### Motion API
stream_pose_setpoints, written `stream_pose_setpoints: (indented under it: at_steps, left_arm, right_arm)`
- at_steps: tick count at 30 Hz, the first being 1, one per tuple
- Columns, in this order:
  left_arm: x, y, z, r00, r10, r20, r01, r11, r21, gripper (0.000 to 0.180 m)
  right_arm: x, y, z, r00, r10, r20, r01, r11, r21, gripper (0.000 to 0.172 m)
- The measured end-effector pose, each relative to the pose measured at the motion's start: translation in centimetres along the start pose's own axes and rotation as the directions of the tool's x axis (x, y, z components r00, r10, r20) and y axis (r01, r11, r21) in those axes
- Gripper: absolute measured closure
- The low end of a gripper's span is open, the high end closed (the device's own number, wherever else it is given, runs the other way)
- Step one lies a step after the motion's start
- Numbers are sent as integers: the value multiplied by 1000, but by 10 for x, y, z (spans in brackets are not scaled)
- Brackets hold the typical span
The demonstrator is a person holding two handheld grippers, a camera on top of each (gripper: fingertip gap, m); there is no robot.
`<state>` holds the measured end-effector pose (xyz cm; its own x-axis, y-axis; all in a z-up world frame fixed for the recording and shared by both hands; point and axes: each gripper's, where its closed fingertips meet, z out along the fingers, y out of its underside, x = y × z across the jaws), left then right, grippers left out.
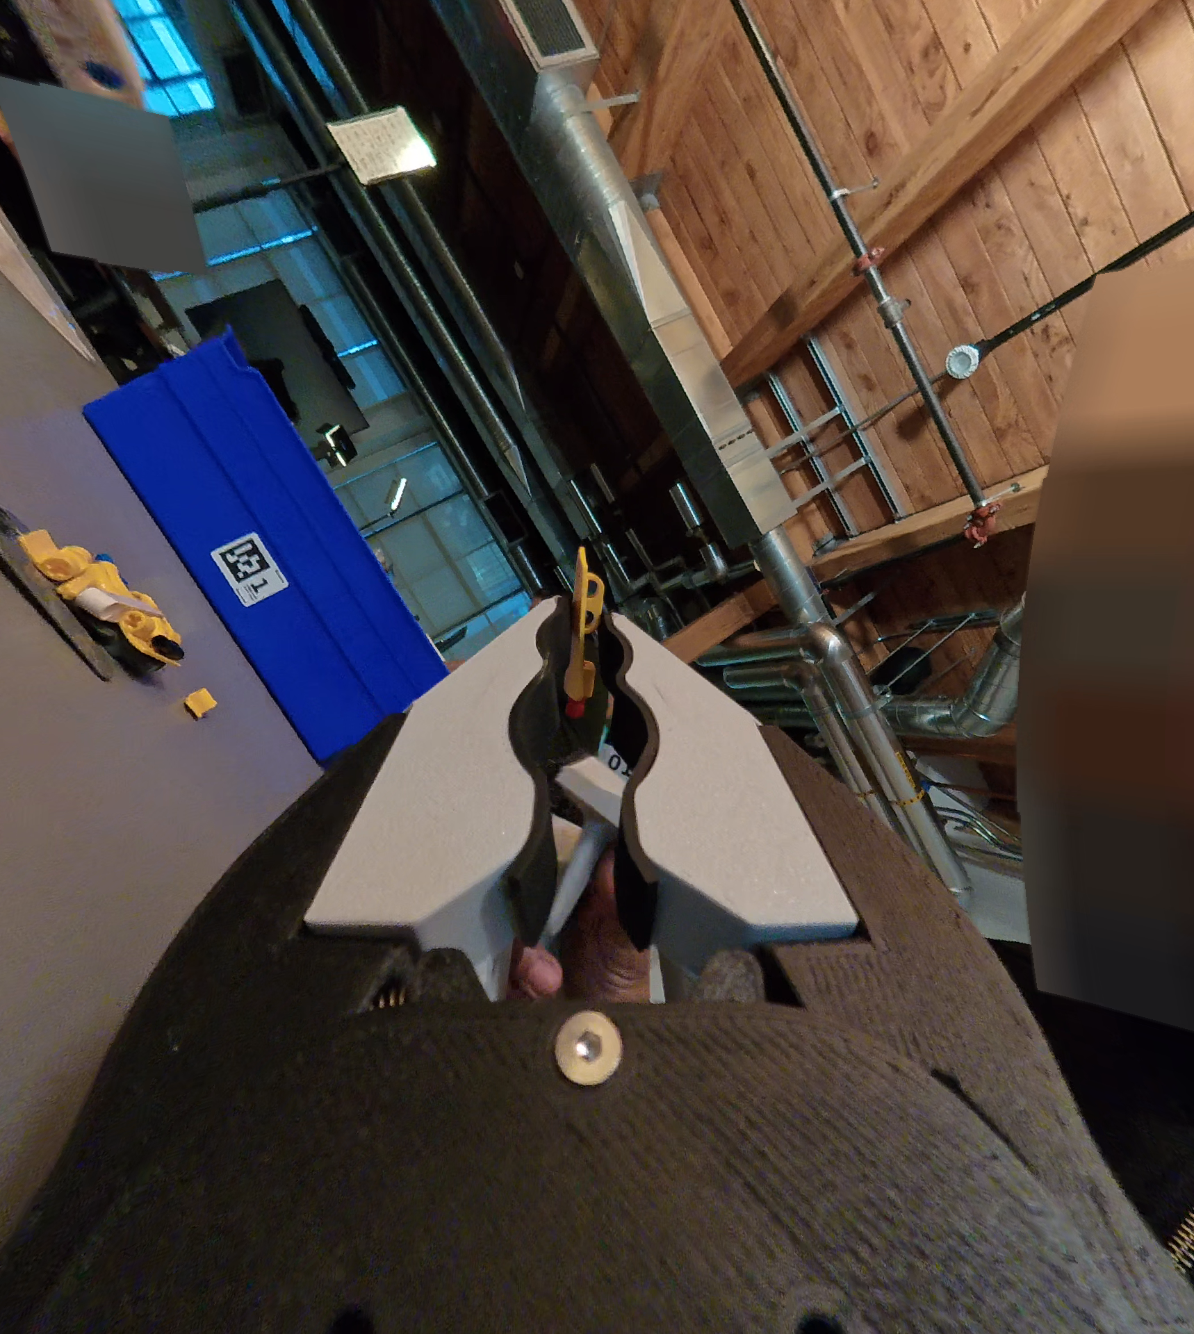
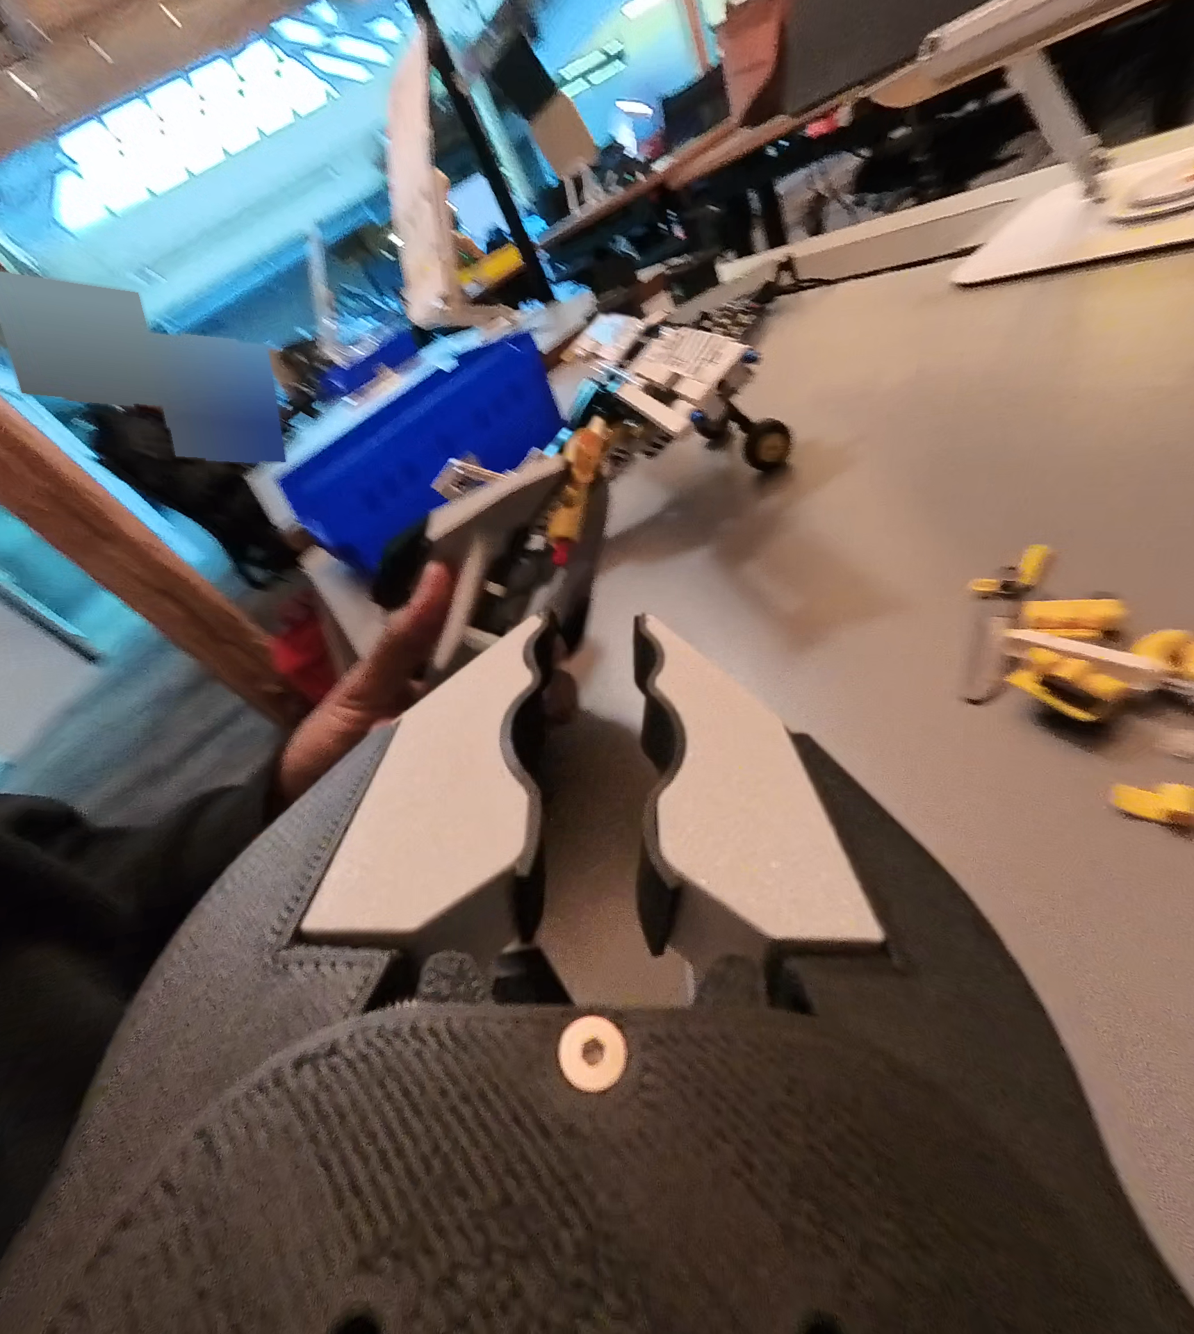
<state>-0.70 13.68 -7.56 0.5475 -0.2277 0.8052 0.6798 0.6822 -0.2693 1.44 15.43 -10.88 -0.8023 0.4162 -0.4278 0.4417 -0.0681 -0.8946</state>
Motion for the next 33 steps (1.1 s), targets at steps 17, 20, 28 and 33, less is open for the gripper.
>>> stream_pose_setpoints:
  at_steps: [17,20,28,33]
  left_arm:
    - [18,24,13,986,166,8,-165,982,-97,178]
    - [25,25,15,987,160,7,-159,984,-81,180]
    - [68,-53,-11,986,161,-37,-152,970,189,177]
    - [103,-38,-4,920,391,10,-391,919,49,177]
  right_arm:
    - [-25,-18,-4,962,183,203,-196,980,43,171]
    - [-31,-21,-9,950,212,229,-232,970,65,171]
    - [-30,-8,-24,963,200,182,-209,977,32,171]
    - [-3,-11,-21,989,135,52,-134,991,-19,171]
